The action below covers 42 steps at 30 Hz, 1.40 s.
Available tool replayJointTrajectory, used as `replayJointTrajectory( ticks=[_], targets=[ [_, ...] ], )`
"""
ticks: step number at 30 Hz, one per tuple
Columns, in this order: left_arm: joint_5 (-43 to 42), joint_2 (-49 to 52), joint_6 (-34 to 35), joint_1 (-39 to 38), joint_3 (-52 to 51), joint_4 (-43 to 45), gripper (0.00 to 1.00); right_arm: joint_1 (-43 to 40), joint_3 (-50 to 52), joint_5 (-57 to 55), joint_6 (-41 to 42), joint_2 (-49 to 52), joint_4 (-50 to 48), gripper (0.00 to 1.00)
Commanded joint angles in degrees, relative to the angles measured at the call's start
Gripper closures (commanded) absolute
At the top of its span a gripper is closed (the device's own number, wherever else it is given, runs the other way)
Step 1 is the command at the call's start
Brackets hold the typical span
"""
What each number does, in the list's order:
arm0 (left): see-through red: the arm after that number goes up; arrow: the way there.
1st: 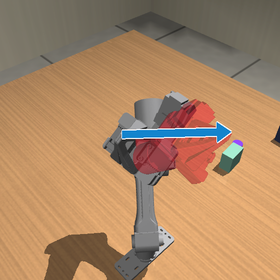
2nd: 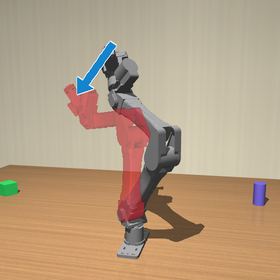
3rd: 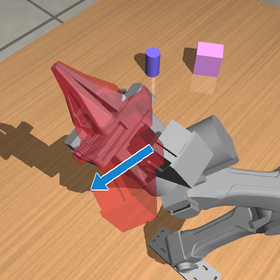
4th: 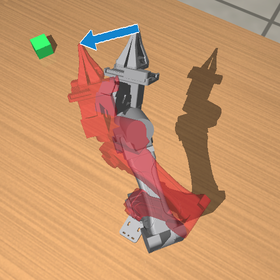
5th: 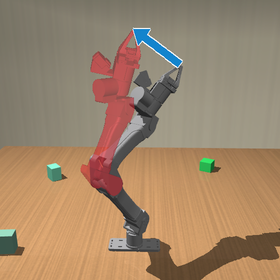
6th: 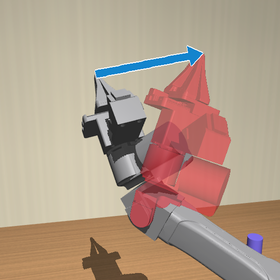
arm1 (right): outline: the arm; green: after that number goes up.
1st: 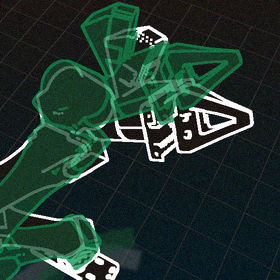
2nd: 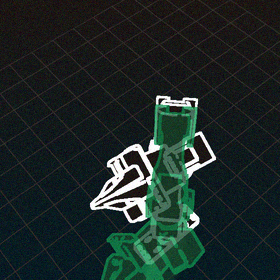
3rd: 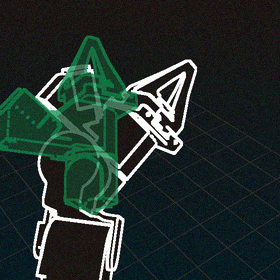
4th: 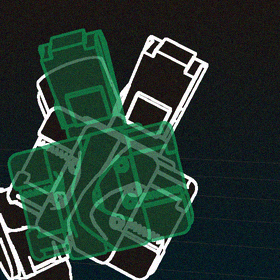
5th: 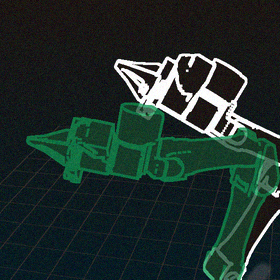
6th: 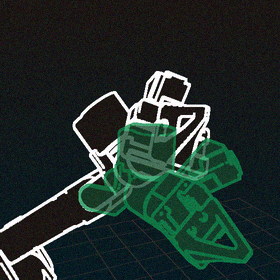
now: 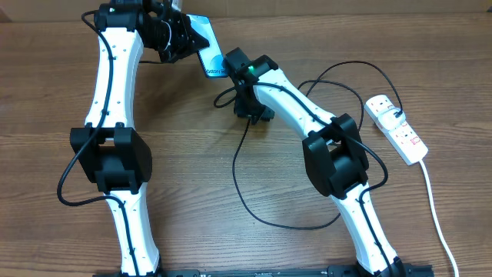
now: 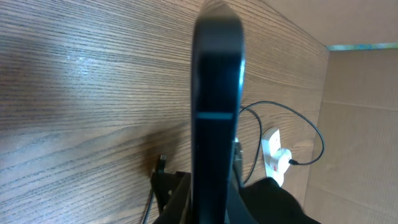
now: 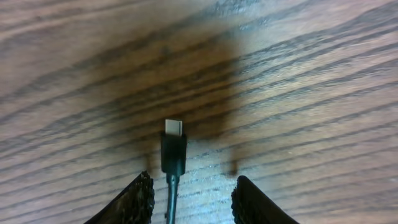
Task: Plug charger to phone and switch on socket
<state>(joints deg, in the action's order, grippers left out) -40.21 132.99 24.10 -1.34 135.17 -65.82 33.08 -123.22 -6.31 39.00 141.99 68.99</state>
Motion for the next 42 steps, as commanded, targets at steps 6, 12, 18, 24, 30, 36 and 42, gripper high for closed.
replayJointTrajectory(
  ticks=[6, 12, 18, 24, 30, 36, 42],
  targets=[
    [-1.11, -1.86, 0.55, 0.37, 1.38, 0.07, 0.96, -0.02, -0.48, 2.78, 0.2, 3.48, 0.22, 0.65],
    [-1.11, -1.86, 0.52, 0.37, 1.38, 0.09, 0.96, -0.02, -0.48, 2.75, 0.2, 3.5, 0.22, 0.75],
    [-1.11, -1.86, 0.55, 0.37, 1.38, 0.07, 0.96, -0.09, -0.48, 2.34, 0.02, 3.5, -0.35, 0.8],
    [-1.11, -1.86, 0.55, 0.37, 1.38, 0.07, 0.96, -0.09, -0.48, 2.34, 0.04, 3.5, -0.7, 0.8],
    [-1.16, -1.86, 0.55, 0.37, 1.38, 0.02, 0.96, -0.09, -0.48, 2.32, 0.02, 3.54, -1.68, 0.79],
    [-1.16, -1.86, 0.31, 0.37, 1.38, -0.04, 0.96, -0.09, -0.48, 1.99, 0.02, 3.54, -2.36, 0.79],
    [-1.16, -1.86, 0.31, 0.37, 1.38, -0.15, 0.96, -0.09, -0.48, 1.05, 0.0, 3.54, -2.12, 0.79]
  ],
)
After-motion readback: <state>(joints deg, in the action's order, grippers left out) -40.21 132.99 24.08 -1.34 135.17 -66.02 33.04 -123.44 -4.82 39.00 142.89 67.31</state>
